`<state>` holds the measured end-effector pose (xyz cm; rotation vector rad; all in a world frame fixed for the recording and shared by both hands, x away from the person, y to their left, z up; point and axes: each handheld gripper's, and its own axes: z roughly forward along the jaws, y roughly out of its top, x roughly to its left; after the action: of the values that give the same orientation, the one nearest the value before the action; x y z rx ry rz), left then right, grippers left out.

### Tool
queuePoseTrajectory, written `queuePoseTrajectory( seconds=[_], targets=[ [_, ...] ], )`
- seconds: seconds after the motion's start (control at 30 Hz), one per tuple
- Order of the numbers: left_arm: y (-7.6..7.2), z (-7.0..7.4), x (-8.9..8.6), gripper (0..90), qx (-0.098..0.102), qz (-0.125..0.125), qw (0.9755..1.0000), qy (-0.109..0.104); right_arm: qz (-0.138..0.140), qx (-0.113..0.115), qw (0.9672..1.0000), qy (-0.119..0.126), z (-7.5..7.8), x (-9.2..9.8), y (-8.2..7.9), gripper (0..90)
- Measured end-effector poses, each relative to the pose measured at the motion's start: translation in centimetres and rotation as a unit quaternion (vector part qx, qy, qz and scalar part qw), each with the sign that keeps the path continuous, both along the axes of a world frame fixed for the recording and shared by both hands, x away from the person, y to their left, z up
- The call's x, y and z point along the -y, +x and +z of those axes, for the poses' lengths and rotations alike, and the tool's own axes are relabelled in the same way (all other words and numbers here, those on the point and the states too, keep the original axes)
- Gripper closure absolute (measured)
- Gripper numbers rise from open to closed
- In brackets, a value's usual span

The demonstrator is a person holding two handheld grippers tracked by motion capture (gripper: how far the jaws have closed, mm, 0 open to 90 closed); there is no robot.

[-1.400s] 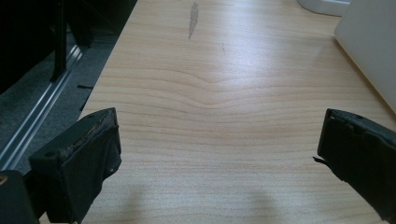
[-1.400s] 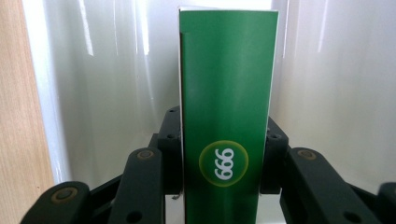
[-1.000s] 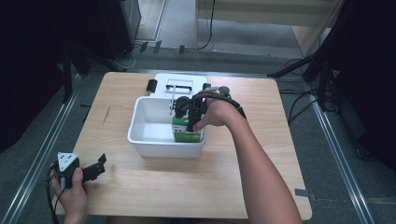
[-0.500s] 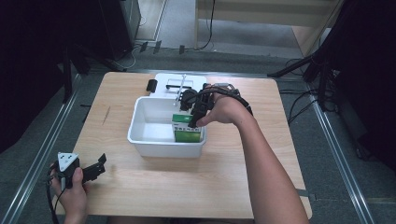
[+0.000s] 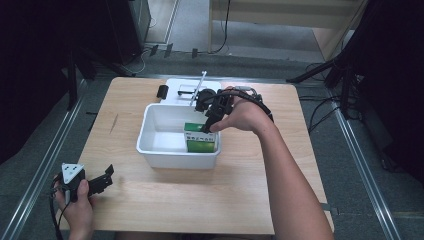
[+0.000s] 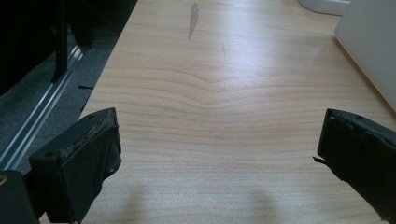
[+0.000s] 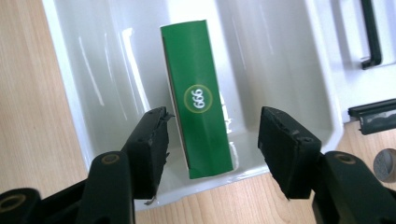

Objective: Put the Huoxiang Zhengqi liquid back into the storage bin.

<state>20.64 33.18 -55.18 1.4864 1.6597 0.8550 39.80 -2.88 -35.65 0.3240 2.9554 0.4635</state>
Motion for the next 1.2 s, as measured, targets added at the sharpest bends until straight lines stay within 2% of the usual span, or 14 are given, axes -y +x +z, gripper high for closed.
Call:
queuePoseTrajectory(
  seconds=[0.37, 0.4, 0.5, 0.57, 0.63, 0.7, 0.73, 0.77, 0.87, 0.9, 1.03, 1.07, 1.13, 1.2],
  targets=[
    [0.0, 0.0, 0.0, 0.0, 0.0, 0.0, 1.0, 0.0, -0.049, 0.016, 0.9974, 0.05, 0.3, 1.4, 0.6, 40.4],
    [0.0, 0.0, 0.0, 0.0, 0.0, 0.0, 1.0, 0.0, -0.067, 0.025, 0.9956, 0.061, 0.3, 1.8, 0.8, 39.7],
    [0.0, 0.0, 0.0, 0.0, 0.0, 0.0, 1.0, 0.0, -0.085, 0.033, 0.9929, 0.076, 0.4, 2.3, 1.0, 39.5],
    [0.0, 0.0, 0.0, 0.0, 0.001, 0.0, 1.0, 0.0, -0.112, 0.041, 0.9881, 0.098, 0.3, 3.1, 1.3, 39.1],
    [0.0, 0.0, 0.0, 0.0, 0.001, 0.0, 1.0, 0.0, -0.117, 0.043, 0.987, 0.102, 0.3, 3.3, 1.4, 38.6],
    [0.0, 0.0, 0.0, 0.0, 0.001, 0.0, 1.0, 0.0, -0.135, 0.052, 0.9834, 0.109, 0.2, 3.9, 1.6, 38.6],
    [0.0, 0.0, 0.1, 0.0, 0.001, 0.001, 1.0, 0.0, -0.154, 0.059, 0.9792, 0.119, 0.1, 4.5, 1.8, 38.5],
    [0.0, 0.0, 0.1, 0.0, 0.001, 0.0, 1.0, 0.0, -0.154, 0.059, 0.9792, 0.119, 0.1, 4.5, 1.8, 38.5],
    [0.0, 0.0, 0.0, 0.0, 0.001, 0.0, 1.0, 0.001, -0.175, 0.074, 0.9722, 0.137, 0.0, 5.5, 1.9, 38.3],
    [0.0, 0.0, 0.0, 0.0, 0.001, 0.0, 1.0, 0.001, -0.192, 0.079, 0.9665, 0.15, 0.0, 6.1, 2.0, 38.1],
    [0.0, 0.0, 0.1, 0.0, 0.001, 0.001, 1.0, 0.0, -0.222, 0.093, 0.9547, 0.175, -0.2, 7.4, 2.0, 37.9],
    [0.0, 0.0, 0.1, 0.0, 0.0, 0.0, 1.0, 0.0, -0.222, 0.093, 0.9547, 0.175, -0.2, 7.4, 2.0, 37.9],
    [0.0, 0.0, 0.1, 0.0, 0.0, 0.0, 1.0, 0.0, -0.235, 0.101, 0.9484, 0.188, -0.5, 8.1, 2.0, 37.9],
    [0.0, 0.0, 0.1, 0.0, 0.001, 0.0, 1.0, 0.0, -0.253, 0.114, 0.9374, 0.21, -0.9, 9.2, 1.9, 37.5]
  ],
)
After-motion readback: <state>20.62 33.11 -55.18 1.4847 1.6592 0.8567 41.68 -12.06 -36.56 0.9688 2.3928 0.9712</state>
